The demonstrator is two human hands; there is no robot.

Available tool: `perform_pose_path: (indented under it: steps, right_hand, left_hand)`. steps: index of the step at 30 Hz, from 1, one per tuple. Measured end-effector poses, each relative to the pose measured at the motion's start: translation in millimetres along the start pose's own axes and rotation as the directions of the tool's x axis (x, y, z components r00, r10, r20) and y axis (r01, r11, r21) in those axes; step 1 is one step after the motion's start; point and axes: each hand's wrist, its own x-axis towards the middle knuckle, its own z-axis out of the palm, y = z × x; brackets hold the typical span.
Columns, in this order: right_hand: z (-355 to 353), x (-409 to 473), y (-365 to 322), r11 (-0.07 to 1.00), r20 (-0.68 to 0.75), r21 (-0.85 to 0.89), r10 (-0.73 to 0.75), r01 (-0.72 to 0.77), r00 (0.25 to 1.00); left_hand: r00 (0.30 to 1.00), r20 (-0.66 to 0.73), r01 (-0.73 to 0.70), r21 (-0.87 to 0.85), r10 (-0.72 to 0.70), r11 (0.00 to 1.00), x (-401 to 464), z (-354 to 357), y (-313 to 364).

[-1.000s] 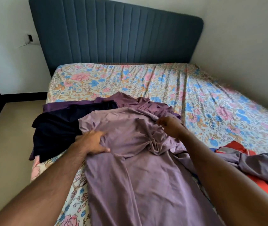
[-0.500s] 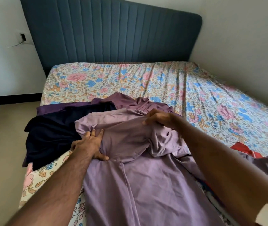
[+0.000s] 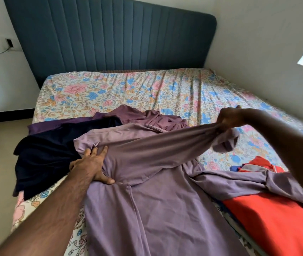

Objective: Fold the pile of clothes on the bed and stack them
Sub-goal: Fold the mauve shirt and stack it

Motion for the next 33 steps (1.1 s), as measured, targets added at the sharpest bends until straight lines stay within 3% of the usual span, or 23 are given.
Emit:
perform_pose_path:
  steps: [3,6,7,10,12,13,14,15,17,19,23,26,29,31,33]
  right_hand:
    - [-1.6,-43.9,10.4,0.998,-0.241,0.028,-0.051,0.059,0.969]
    - [15.1,-98.9,-43.4,0.977,-0.556,-0.043,-0.196,0.207,0.808]
    - [28.9,-120.9,-68.8,0.953,-0.612,-0.059,-0.268,0.296,0.744]
    - [114.4,-195.0,-160.2,0.899,-0.63,-0.094,-0.387,0.428,0.673]
    - [178.8,-222.1,-232.0,0.907,-0.602,-0.007,-0.34,0.421,0.723]
    - [204.5,-232.2,-253.2,0.911,-0.588,0.138,-0.241,0.39,0.772]
    - [224.6,-239.8,-276.5,0.889,-0.54,0.218,-0.234,0.403,0.808]
    - [244.7,-247.5,-292.2,0.899,-0.597,0.19,-0.213,0.394,0.773]
    - [267.9,-255.7,-299.2,0.95,-0.628,-0.042,-0.267,0.31,0.731]
    - [269.1,-261.0,-287.1,0.937,-0.678,-0.036,-0.279,0.348,0.68]
    - [235.4,-280.0,-286.4,0.952,-0.544,0.149,-0.145,0.266,0.826]
    - [224.1,-291.6,-279.5,0.951,-0.475,0.212,-0.102,0.226,0.874]
    - [226.9,-300.0,-279.1,0.967,-0.454,0.126,-0.143,0.222,0.88]
    - [226.3,-304.6,-280.6,0.972,-0.45,0.1,-0.145,0.211,0.881]
    - [220.2,-311.8,-283.7,0.977,-0.507,0.112,-0.099,0.179,0.856]
  left_hand:
    - [1.0,-0.015,-0.008,-0.005,0.008,1.0,2.1,3.4,-2.4]
    - [0.998,-0.052,-0.022,0.011,0.022,1.0,-3.6,3.9,-4.7]
    - [0.998,-0.06,-0.028,0.01,0.028,1.0,-3.5,0.8,-3.9]
    - [0.996,-0.076,-0.044,-0.022,0.042,0.999,-3.4,1.3,-2.6]
    - [0.996,-0.082,-0.044,-0.049,0.04,0.998,-2.3,1.1,-3.2]
    - [0.997,-0.068,-0.039,-0.058,0.035,0.998,-1.9,3.1,-3.2]
    - [0.998,-0.055,-0.04,-0.057,0.037,0.998,-0.8,0.9,-4.3]
    - [0.998,-0.045,-0.041,-0.053,0.039,0.998,-1.4,3.2,-4.1]
    - [0.998,-0.061,-0.03,-0.063,0.027,0.998,-2.3,3.4,-4.0]
    - [0.996,-0.091,-0.021,-0.09,0.013,0.996,-8.4,6.4,-3.5]
    - [0.983,-0.177,0.024,-0.112,-0.044,0.993,-32.8,14.6,4.7]
    - [0.922,-0.383,0.059,0.004,-0.053,0.998,-58.8,25.7,16.0]
    - [0.806,-0.592,0.059,0.051,-0.018,0.997,-93.1,30.1,38.0]
    - [0.734,-0.674,-0.025,-0.147,-0.082,0.989,-125.1,37.5,53.1]
    - [0.744,-0.619,-0.141,-0.513,-0.251,0.847,-164.9,49.4,67.4]
